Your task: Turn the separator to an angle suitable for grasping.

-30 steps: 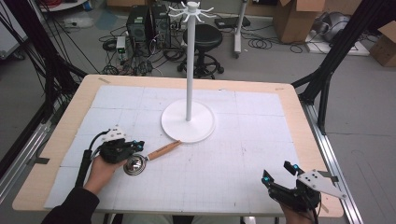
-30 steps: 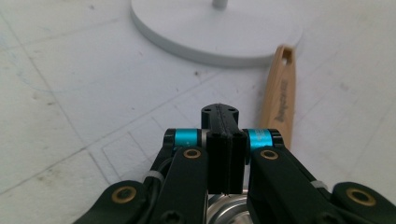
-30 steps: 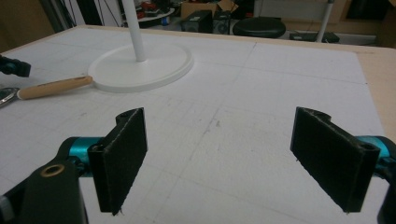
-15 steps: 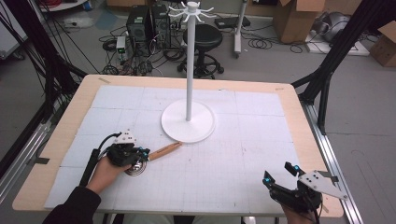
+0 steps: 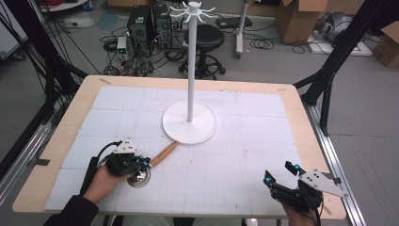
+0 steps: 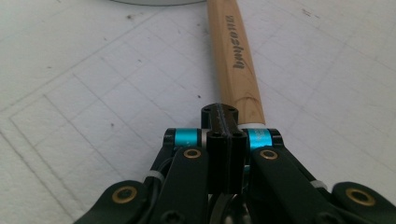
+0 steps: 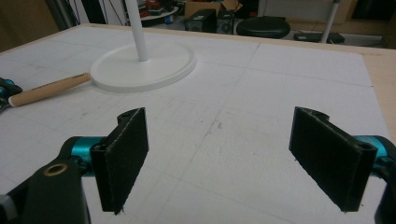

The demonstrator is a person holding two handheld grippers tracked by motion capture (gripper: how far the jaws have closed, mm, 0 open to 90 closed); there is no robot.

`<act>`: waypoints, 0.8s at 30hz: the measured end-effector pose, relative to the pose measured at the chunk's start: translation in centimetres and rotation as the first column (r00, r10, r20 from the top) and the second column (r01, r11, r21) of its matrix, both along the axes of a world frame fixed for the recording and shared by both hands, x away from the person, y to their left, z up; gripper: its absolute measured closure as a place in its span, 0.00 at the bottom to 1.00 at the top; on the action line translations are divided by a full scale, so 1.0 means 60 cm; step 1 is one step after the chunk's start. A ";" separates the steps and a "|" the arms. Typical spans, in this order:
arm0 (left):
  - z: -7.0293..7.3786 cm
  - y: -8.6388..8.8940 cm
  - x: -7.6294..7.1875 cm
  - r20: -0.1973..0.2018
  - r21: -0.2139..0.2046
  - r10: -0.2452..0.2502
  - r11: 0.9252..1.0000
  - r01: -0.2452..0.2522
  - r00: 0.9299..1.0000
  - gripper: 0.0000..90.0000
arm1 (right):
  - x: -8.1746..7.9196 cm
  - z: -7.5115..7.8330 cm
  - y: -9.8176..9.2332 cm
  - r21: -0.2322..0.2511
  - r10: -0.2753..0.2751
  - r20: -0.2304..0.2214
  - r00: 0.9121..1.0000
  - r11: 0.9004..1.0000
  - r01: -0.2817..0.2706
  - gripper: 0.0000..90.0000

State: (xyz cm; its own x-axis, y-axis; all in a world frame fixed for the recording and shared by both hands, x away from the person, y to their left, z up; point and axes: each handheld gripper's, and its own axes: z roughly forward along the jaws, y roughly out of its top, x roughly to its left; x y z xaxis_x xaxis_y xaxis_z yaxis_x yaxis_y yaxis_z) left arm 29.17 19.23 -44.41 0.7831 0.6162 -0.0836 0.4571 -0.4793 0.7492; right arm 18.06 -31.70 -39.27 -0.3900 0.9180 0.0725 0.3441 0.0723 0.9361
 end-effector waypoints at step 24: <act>0.049 -0.025 -0.061 0.158 -0.050 0.092 0.995 -0.085 0.983 1.00 | 0.002 -0.002 -0.001 0.008 -0.005 -0.010 1.000 1.000 0.005 0.21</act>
